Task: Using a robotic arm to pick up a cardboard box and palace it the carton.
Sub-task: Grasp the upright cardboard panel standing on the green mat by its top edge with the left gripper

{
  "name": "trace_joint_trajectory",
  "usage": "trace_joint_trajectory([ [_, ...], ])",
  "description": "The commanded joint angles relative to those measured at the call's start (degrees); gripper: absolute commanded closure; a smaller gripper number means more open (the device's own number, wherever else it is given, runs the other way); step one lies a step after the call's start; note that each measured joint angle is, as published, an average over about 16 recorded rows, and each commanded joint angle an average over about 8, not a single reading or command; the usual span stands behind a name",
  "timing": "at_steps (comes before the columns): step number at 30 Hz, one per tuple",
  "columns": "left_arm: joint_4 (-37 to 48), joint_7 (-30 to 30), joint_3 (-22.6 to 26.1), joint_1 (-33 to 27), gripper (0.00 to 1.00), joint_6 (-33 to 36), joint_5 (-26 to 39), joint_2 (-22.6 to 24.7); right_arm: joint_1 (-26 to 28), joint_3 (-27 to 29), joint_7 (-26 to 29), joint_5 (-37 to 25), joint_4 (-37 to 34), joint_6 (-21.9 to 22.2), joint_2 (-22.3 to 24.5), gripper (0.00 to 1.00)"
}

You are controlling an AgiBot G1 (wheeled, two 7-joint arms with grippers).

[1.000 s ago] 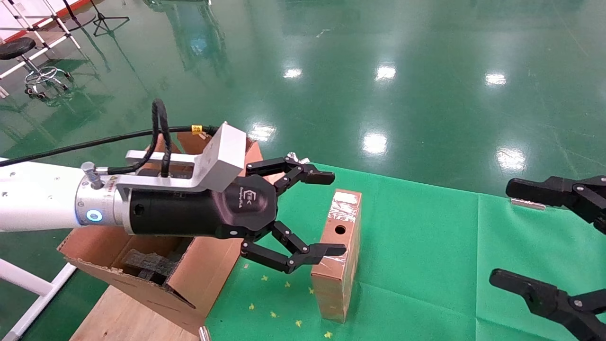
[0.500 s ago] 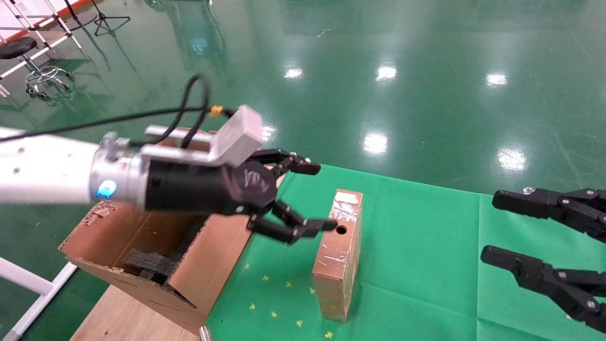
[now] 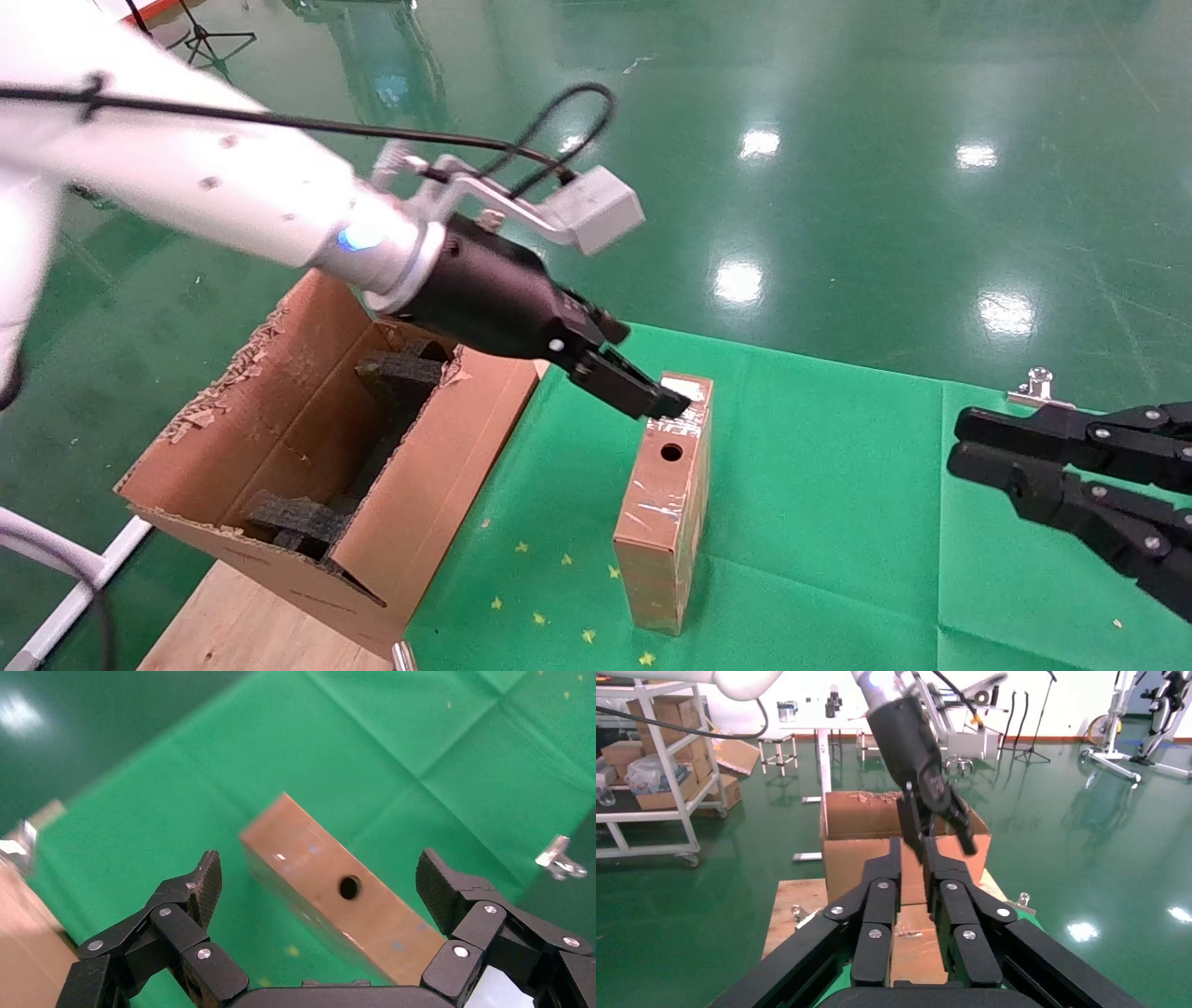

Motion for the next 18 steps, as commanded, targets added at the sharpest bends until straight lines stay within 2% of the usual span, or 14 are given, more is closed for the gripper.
trace_joint_trajectory([
  [1,2.3,-4.9,2.4,-2.4,0.00,2.3,2.2,2.5,0.0,0.0,0.0,0.0,0.0,0.0,0.0,1.00],
  [7,6.7,-13.2,11.0,-6.4,0.00,2.5,1.0,6.9,0.0,0.0,0.0,0.0,0.0,0.0,0.0,1.00],
  [12,7.7,-15.7,15.1,-8.7,0.00,2.0,-1.5,9.8,0.0,0.0,0.0,0.0,0.0,0.0,0.0,1.00],
  [18,8.2,-17.4,19.3,-10.7,0.00,1.7,-0.9,13.3,0.0,0.0,0.0,0.0,0.0,0.0,0.0,1.00],
])
